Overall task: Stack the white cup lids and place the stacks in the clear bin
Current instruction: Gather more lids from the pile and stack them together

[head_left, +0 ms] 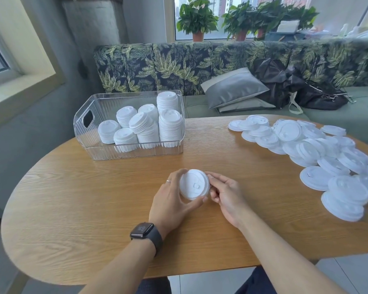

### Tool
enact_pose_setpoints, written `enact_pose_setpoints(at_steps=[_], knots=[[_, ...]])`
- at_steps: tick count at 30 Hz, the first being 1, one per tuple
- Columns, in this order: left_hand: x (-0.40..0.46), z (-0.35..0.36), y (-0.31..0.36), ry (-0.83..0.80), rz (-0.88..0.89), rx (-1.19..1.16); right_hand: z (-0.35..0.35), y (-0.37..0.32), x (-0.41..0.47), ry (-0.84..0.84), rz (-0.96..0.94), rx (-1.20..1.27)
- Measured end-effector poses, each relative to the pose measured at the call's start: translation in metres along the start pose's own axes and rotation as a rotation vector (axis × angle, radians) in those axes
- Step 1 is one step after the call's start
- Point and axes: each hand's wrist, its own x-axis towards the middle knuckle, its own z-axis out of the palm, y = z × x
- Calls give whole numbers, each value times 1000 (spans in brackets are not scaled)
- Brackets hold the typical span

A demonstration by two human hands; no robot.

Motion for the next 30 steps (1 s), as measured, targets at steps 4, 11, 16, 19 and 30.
enact_pose_setpoints(at_steps=[4,11,16,19,30], knots=[[0,1,-1,-41,-1,-31,0,1,1,13,-13,-1],[4,-1,-4,61,-91,-96,5,0,-9,-91,-66,-207],[5,-1,-3,27,-123,-110,7,-2,-9,-23,-73,-170],[7,-5,-1,70,-225,-289,7,1,-7,42,-86,-158],[13,-17,-12,89,-395,-594,8,0,-8,-5,-83,-287]])
